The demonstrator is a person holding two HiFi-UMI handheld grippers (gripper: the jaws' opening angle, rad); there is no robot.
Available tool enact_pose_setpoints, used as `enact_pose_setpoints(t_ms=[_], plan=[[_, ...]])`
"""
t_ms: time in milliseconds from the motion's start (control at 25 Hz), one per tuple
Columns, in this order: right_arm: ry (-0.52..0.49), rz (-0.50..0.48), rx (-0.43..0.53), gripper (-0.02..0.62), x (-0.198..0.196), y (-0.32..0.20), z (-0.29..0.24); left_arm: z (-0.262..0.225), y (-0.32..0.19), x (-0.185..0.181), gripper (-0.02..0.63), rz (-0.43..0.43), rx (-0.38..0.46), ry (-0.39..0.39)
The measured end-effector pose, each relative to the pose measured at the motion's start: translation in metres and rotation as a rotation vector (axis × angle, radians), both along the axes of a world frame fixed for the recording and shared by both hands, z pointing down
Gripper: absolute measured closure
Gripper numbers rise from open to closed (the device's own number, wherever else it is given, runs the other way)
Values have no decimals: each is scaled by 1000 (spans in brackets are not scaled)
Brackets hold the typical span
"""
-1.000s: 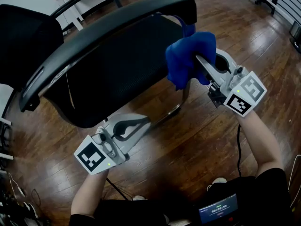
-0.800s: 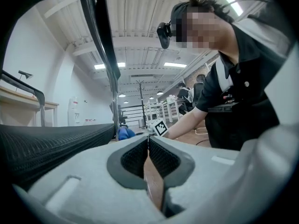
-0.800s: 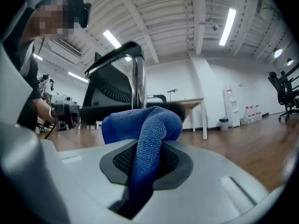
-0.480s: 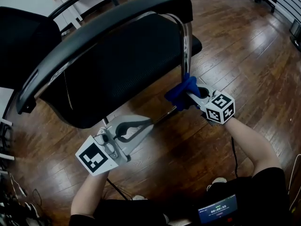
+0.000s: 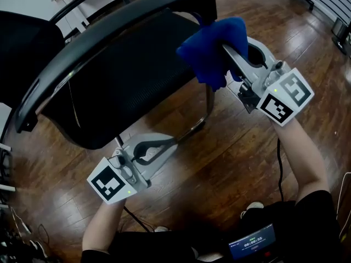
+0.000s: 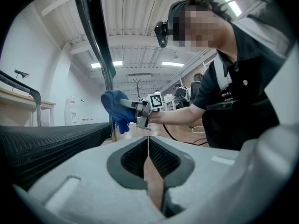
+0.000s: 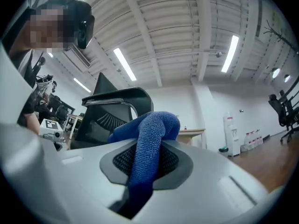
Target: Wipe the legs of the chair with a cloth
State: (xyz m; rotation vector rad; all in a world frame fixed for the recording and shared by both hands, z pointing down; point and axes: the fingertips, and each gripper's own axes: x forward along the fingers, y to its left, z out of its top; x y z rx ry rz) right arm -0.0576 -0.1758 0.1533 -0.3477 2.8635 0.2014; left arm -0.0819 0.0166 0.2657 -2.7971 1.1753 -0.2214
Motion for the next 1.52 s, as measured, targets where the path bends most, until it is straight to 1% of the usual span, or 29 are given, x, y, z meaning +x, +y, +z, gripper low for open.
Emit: enact_pose_setpoints(t_ms=[80, 160, 240, 320, 360, 440, 480, 560, 680, 760, 840, 960, 1040, 1200, 1280, 1400, 1480, 1520], plan=[[-5, 19, 27, 537, 3, -3, 10, 0, 3, -1, 604, -7, -5, -4], [33, 30, 13, 537, 6, -10, 45, 0, 4, -5, 604, -19, -9, -3], [131, 46, -53, 537, 6, -23, 101, -1, 3, -10, 604, -28, -5, 6], [270, 67, -127, 538, 3, -33, 168, -1, 2, -10, 605, -28, -4, 16], [336, 79, -165, 538, 2, -36, 200, 0, 2, -9, 604, -26, -8, 16], [436, 104, -255, 540, 1, -41, 254, 2, 1, -7, 604, -25, -21, 4], [479, 113, -292, 540, 0, -43, 276, 2, 1, -6, 604, -25, -25, -2], [582, 113, -334, 539, 0, -43, 318, 0, 1, -4, 604, -26, -24, -10], [737, 72, -377, 538, -2, -24, 377, -1, 4, 0, 604, -20, -13, -28], [764, 55, -417, 538, -9, -13, 391, 2, 5, 0, 604, -26, -22, -37], [732, 46, -422, 538, -15, -10, 378, 0, 4, -3, 604, -35, -19, -28], [618, 27, -365, 538, -16, -8, 330, -3, 2, -4, 605, -27, 0, -13], [513, 7, -309, 538, -17, -6, 278, -3, 1, -1, 604, -18, 7, -12], [287, -31, -133, 538, -20, 6, 143, -3, 1, 5, 604, 5, 13, -10], [180, -34, -70, 538, -21, 14, 84, -1, 3, 7, 604, 7, 8, -18], [31, -35, -23, 538, -16, 18, 15, -2, 7, 5, 605, -4, 2, -30], [-46, -38, -10, 538, -11, 17, -15, -4, 9, 1, 604, -15, 5, -23], [-64, -40, -7, 538, -9, 15, -21, -5, 9, -1, 604, -20, 5, -22]])
